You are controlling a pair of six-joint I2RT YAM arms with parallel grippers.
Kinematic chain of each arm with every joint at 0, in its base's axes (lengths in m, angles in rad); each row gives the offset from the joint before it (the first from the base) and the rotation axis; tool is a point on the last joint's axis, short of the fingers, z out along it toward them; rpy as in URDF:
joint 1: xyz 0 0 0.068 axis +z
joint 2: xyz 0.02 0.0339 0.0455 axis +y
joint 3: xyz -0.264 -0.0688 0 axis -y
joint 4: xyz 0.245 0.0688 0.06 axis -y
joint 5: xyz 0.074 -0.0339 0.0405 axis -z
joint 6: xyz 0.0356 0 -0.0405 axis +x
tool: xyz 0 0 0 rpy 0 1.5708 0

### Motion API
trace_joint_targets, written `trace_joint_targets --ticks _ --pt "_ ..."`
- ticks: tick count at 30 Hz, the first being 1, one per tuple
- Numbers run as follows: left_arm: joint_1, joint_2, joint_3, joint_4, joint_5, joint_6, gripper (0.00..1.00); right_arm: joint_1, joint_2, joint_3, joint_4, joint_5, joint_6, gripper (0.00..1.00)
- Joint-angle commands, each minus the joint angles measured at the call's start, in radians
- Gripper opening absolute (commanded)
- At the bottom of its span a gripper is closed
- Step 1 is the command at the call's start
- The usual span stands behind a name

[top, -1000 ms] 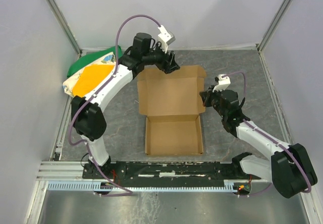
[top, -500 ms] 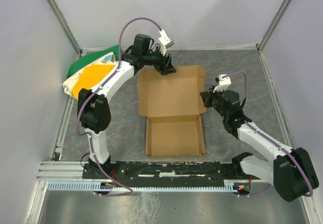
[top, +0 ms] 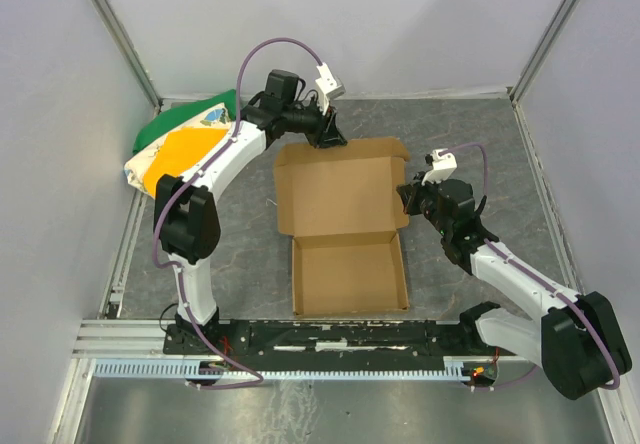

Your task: Fold the paper box

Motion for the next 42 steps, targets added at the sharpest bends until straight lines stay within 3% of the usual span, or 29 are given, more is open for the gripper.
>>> trace_joint_targets --ticks 1,3,4,12,15,23,34,39,42 --pt "0.002 -0.053 -0.029 0.008 0.048 0.054 0.44 0.005 -0.004 0.033 0.030 0.000 -0.004 0.02" --pt "0.001 -0.054 -0.051 0.017 0.047 0.060 0.56 0.005 -0.005 0.033 0.031 -0.001 -0.002 0.02" --pt "0.002 -0.051 -0.059 0.019 0.044 0.061 0.58 0.005 -0.006 0.033 0.031 -0.003 -0.001 0.02" --pt "-0.001 -0.020 -0.058 0.019 0.016 0.049 0.48 0.005 -0.007 0.036 0.027 -0.002 -0.003 0.02" --pt "0.000 -0.028 -0.063 0.054 -0.072 0.036 0.64 0.004 -0.007 0.036 0.026 -0.003 -0.004 0.01" --pt "0.002 -0.027 -0.060 0.114 -0.110 0.015 0.71 0.005 -0.007 0.030 0.035 -0.009 0.000 0.02" --pt "0.029 0.014 -0.059 0.081 0.174 -0.002 0.68 0.004 -0.007 0.030 0.036 -0.013 -0.003 0.02" --pt "0.047 0.043 -0.073 0.109 0.187 -0.038 0.68 0.004 -0.006 0.028 0.043 -0.025 0.000 0.02" --pt "0.050 0.059 -0.080 0.151 0.157 -0.089 0.75 0.005 -0.009 0.027 0.043 -0.032 0.000 0.02"
